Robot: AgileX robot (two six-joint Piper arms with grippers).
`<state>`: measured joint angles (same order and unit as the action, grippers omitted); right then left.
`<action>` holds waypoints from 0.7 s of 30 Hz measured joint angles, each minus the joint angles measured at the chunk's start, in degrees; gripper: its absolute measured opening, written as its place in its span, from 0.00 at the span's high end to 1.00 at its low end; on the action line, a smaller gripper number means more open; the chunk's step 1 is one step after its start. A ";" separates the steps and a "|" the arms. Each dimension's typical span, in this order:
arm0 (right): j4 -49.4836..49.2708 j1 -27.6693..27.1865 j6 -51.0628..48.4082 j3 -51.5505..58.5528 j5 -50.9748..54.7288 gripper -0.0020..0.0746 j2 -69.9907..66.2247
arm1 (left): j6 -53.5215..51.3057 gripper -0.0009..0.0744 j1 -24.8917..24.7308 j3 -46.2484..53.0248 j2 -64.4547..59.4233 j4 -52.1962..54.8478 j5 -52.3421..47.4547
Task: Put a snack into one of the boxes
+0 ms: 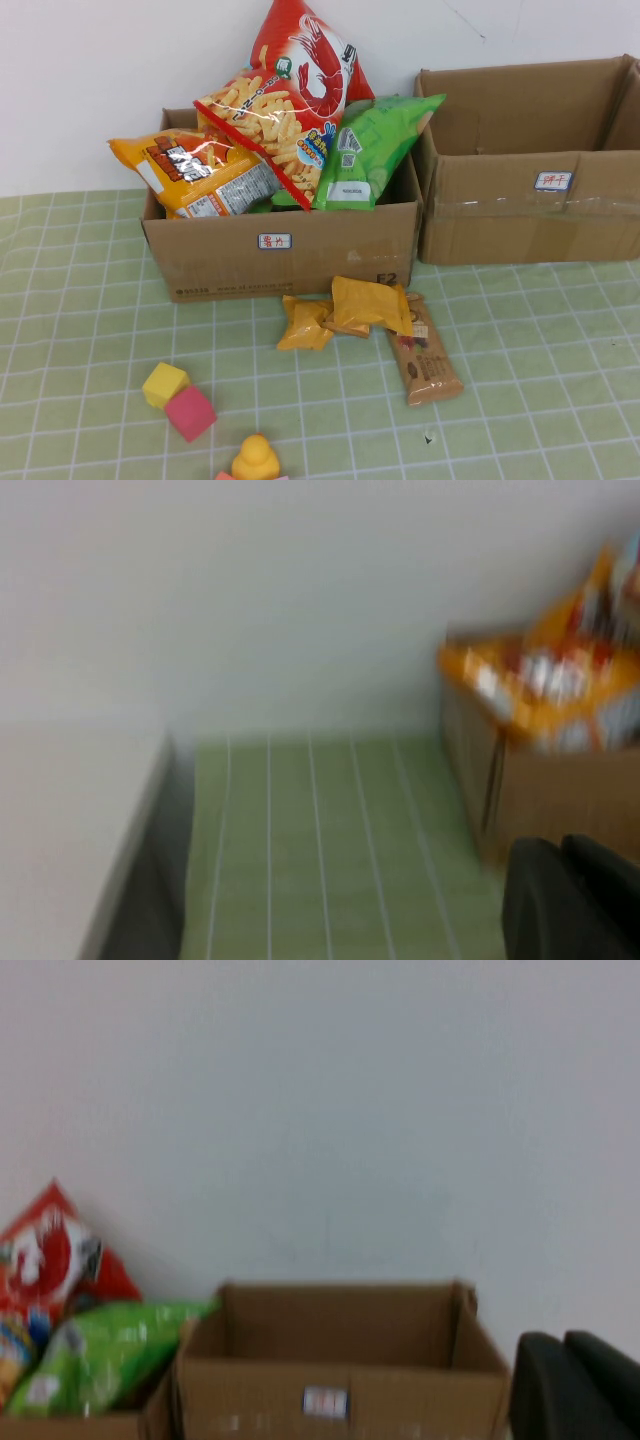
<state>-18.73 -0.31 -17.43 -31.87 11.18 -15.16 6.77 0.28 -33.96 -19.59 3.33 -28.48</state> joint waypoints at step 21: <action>-5.55 2.63 -11.30 -3.11 -4.17 0.98 -49.97 | -13.35 0.99 0.00 3.71 -26.12 -16.01 4.34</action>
<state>-24.28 2.32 -28.74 -34.99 7.02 -65.12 -6.57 0.28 -30.25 -45.71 -12.69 -24.14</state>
